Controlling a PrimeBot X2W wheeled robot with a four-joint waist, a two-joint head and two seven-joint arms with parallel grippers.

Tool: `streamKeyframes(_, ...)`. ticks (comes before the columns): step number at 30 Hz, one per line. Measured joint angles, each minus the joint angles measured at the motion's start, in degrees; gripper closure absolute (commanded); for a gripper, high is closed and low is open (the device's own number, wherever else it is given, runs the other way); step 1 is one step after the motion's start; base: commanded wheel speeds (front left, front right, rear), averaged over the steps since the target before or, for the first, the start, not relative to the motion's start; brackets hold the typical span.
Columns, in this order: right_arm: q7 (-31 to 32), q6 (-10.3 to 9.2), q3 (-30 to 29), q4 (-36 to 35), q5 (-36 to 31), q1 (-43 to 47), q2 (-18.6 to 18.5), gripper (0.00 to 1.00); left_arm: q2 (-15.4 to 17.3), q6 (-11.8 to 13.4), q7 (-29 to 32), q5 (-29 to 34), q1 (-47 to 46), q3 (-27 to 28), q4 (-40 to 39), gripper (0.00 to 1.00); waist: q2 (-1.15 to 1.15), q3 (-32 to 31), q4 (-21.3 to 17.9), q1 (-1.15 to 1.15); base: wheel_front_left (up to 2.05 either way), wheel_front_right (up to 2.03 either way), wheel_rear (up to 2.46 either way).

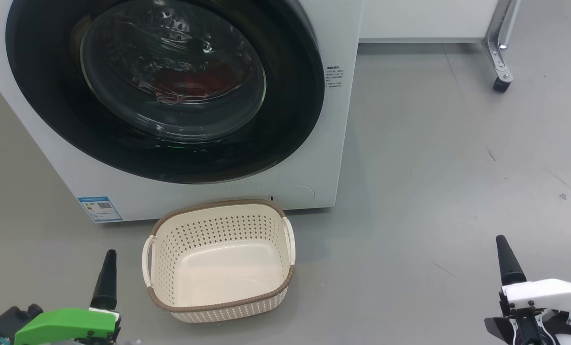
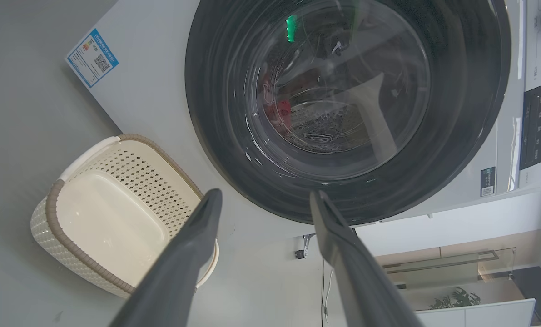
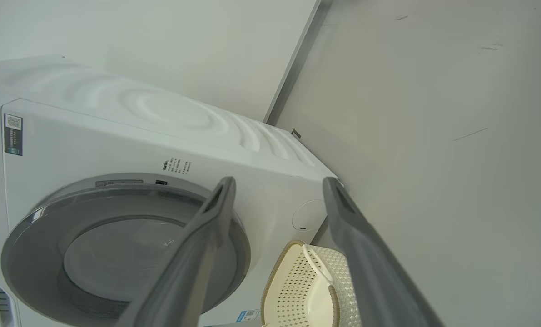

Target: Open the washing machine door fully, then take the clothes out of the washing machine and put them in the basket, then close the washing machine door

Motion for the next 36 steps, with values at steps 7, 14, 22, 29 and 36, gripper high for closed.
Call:
streamKeyframes(7,-1.3,-0.01,2.4,0.0,-8.6,-1.1,-1.9,0.0,1.3,0.0,-1.2,6.6,-1.2,-1.5,0.0,0.0,0.0,0.1,0.0,0.0,0.0,0.0,0.0)
streamKeyframes(14,-2.8,-0.59,4.3,-1.1,-17.1,-2.6,-2.5,0.0,1.8,0.8,-2.8,14.7,-2.2,-2.6,-0.2,0.0,0.0,0.0,0.1,0.0,0.0,0.0,0.0)
streamKeyframes(22,-4.4,-1.12,6.6,-1.6,-24.7,-2.8,-2.6,0.0,2.1,1.5,-4.5,22.4,-2.3,-4.8,-1.2,0.0,0.0,-0.2,0.2,0.0,0.0,0.0,0.0)
streamKeyframes(29,-5.8,-1.54,8.7,-1.6,-31.2,-2.9,-2.8,0.0,2.6,2.0,-5.8,29.3,-2.4,-7.0,-1.2,0.0,0.0,-0.5,0.2,0.0,0.0,0.0,0.0)
streamKeyframes(36,-7.0,-1.55,10.7,-1.6,-37.4,-3.0,-3.0,0.0,2.7,2.6,-7.3,35.1,-2.9,-8.9,-0.8,0.0,0.0,-0.7,0.2,0.0,0.0,0.0,0.0)
